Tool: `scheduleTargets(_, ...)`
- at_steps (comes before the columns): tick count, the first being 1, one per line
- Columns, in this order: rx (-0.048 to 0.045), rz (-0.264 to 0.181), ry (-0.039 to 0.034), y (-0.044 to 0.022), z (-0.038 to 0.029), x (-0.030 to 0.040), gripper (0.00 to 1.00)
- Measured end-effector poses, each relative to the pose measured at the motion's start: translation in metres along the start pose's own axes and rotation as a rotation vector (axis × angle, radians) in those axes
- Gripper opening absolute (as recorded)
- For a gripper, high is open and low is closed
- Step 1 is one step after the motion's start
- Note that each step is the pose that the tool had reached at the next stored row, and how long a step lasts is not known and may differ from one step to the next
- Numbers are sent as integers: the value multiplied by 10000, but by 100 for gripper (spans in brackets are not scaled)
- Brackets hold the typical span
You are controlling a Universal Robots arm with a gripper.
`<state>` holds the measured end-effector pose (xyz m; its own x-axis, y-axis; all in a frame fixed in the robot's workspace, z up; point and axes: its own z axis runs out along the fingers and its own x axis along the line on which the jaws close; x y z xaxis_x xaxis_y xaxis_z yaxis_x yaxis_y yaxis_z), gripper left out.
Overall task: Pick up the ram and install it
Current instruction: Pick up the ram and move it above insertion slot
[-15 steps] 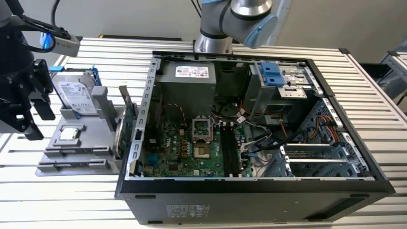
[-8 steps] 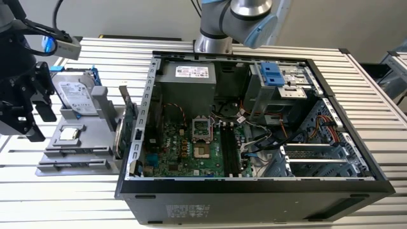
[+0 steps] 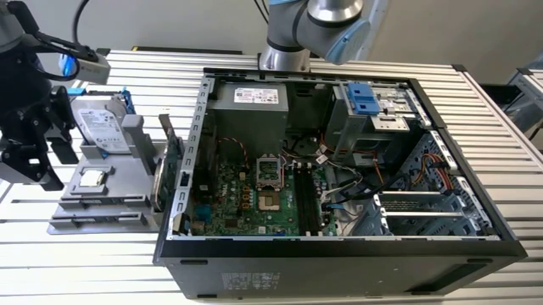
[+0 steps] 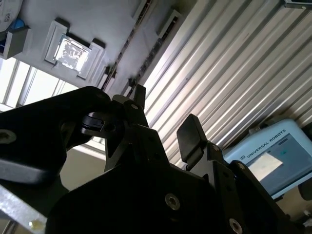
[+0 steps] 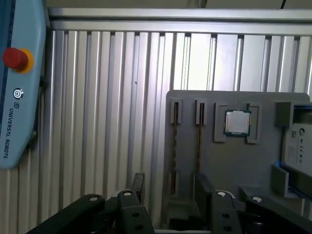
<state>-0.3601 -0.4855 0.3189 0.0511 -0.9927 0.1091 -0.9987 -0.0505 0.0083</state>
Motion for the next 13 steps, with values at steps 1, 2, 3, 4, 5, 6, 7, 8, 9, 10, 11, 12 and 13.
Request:
scheduleTargets(1,3,1,-44,0,8,-1,100)
scheduleTargets(2,5,3,-89,0,15,-2,100)
scheduleTargets(3,6,13,-125,0,21,-3,100)
scheduleTargets(4,6,33,-152,0,27,-4,100)
scheduleTargets(5,2,65,-170,0,31,-4,100)
scheduleTargets(6,-1,93,-185,0,35,-4,100)
scheduleTargets(7,-3,120,-195,0,38,-5,100)
scheduleTargets(8,-4,144,-199,0,41,-5,100)
scheduleTargets(9,-6,167,-202,0,45,-5,100)
scheduleTargets(10,-7,178,-202,0,48,-6,100)
scheduleTargets(11,-9,185,-202,0,51,-6,100)
scheduleTargets(12,-10,185,-202,0,52,-6,100)
scheduleTargets(13,-11,186,-201,0,52,-6,100)
